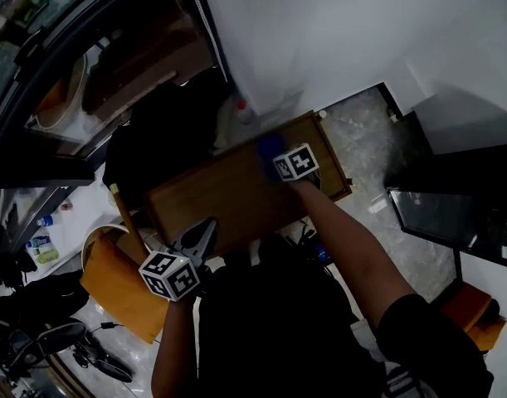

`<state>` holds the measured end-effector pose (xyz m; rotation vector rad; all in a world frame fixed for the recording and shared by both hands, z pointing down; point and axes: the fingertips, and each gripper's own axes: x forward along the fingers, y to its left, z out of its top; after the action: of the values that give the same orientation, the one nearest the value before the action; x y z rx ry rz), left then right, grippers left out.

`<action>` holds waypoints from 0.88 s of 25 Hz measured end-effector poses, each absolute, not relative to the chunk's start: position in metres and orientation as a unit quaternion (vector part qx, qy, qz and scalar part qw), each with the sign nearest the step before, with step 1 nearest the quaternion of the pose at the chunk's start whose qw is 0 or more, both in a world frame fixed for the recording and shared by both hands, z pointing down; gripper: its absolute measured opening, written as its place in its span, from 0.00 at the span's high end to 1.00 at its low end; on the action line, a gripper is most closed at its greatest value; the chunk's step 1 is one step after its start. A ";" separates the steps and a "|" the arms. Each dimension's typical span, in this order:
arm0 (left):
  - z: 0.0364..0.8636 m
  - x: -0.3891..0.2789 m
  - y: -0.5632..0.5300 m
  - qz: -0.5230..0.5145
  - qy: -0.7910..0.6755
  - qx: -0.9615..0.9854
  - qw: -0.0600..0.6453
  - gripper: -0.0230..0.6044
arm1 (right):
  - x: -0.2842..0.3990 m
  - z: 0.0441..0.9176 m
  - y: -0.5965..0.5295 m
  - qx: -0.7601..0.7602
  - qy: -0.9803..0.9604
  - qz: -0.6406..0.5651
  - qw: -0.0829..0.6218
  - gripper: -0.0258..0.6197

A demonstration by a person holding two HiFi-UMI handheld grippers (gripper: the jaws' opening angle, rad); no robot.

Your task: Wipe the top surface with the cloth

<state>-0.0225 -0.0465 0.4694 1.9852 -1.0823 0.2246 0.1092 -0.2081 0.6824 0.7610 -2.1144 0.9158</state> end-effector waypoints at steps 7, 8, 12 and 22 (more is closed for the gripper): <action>0.469 -0.010 -0.055 0.091 -0.419 0.800 0.420 0.95 | 0.166 0.680 -0.237 0.343 -0.795 0.351 0.357 0.85; 0.470 -0.008 -0.055 0.091 -0.418 0.800 0.420 0.95 | 0.172 0.680 -0.240 0.350 -0.792 0.350 0.358 0.85; 0.470 -0.008 -0.053 0.091 -0.417 0.800 0.421 0.95 | 0.190 0.679 -0.247 0.374 -0.780 0.352 0.358 0.85; 0.467 -0.022 -0.042 0.077 -0.429 0.794 0.423 0.95 | 0.222 0.676 -0.258 0.423 -0.752 0.355 0.359 0.85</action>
<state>-0.0220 -0.0418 0.4665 1.9873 -1.0749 0.1932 0.2218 -0.2580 0.6763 1.0915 -1.9390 0.9161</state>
